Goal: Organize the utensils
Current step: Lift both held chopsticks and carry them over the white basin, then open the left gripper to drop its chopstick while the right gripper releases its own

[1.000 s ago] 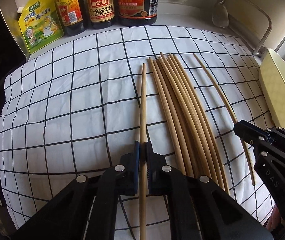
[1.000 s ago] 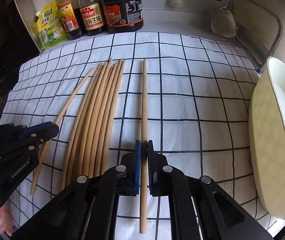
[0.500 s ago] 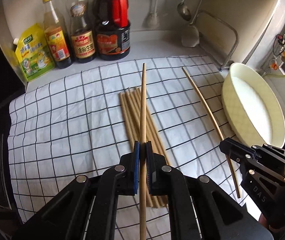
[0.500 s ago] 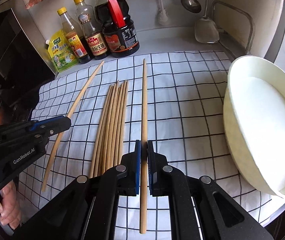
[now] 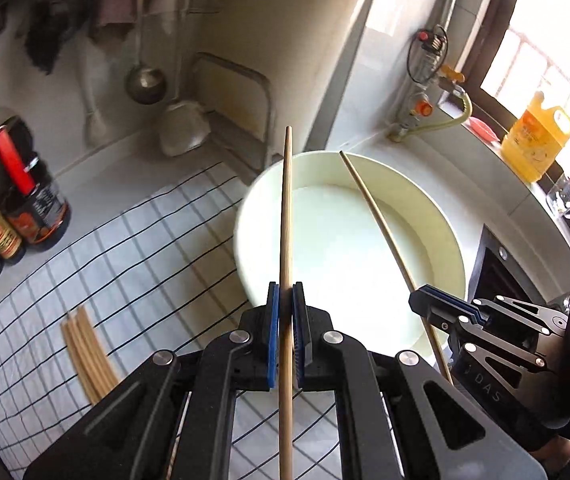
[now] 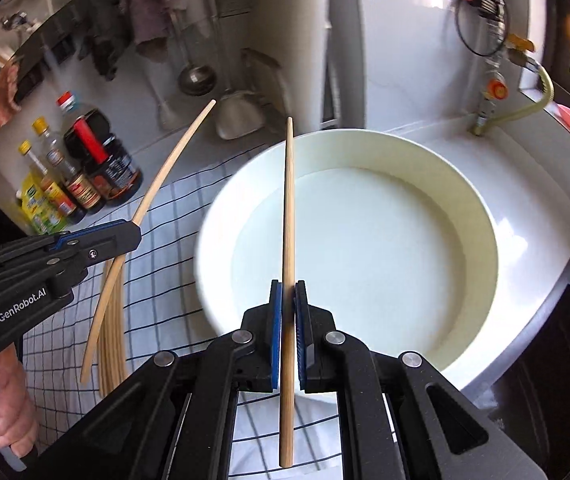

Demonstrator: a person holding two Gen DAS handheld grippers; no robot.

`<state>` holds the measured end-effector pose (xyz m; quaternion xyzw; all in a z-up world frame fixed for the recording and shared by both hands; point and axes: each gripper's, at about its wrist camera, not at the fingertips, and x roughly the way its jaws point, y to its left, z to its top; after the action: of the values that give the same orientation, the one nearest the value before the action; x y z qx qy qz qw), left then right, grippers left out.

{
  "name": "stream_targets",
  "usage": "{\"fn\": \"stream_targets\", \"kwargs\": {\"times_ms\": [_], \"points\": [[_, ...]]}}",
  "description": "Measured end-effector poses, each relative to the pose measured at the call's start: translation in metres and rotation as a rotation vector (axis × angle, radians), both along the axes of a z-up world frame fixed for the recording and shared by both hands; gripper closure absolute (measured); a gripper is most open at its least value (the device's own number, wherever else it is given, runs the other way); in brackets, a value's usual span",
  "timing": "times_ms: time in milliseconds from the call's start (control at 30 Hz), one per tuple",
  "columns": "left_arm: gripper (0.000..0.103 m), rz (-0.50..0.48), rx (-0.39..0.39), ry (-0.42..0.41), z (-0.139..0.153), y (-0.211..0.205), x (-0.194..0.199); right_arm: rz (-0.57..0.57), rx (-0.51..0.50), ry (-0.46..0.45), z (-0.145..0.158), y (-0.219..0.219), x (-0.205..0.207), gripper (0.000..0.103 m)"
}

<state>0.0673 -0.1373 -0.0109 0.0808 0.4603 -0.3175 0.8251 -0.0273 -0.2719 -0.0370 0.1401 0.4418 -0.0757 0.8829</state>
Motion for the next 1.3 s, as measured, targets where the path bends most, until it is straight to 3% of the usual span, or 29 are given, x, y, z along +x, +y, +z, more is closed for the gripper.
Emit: {"fn": "stream_targets", "kwargs": {"times_ms": [200,400,733,1033,1100,1200,1267,1300], "points": [[0.096,-0.129,0.04,0.027,-0.018,-0.063,0.011,-0.097,0.042,0.025,-0.021,-0.052,0.011,0.097],[0.096,-0.181,0.113,0.063,-0.045,-0.1,0.029,-0.128,0.067,0.07,-0.047,-0.071,0.032,0.097],[0.096,-0.186,0.174,0.124,-0.082,-0.114,0.047,-0.123,0.07,0.129,-0.072,-0.078,0.049,0.097],[0.096,-0.178,0.221,0.124,-0.088,-0.116,0.043,-0.134,0.054,0.134,-0.072,-0.083,0.046,0.096],[0.092,-0.171,0.229,0.111,-0.086,-0.117,0.043,-0.142,0.045,0.122,-0.068,-0.084,0.044,0.09],[0.068,-0.153,0.236,0.084,-0.079,-0.112,0.04,-0.151,0.035,0.102,-0.06,-0.085,0.039,0.088],[0.046,-0.138,0.223,0.062,-0.071,-0.105,0.039,-0.157,0.031,0.09,-0.055,-0.086,0.035,0.088],[0.045,-0.13,0.216,0.049,-0.067,-0.101,0.038,-0.158,0.031,0.085,-0.053,-0.086,0.033,0.088]]}}
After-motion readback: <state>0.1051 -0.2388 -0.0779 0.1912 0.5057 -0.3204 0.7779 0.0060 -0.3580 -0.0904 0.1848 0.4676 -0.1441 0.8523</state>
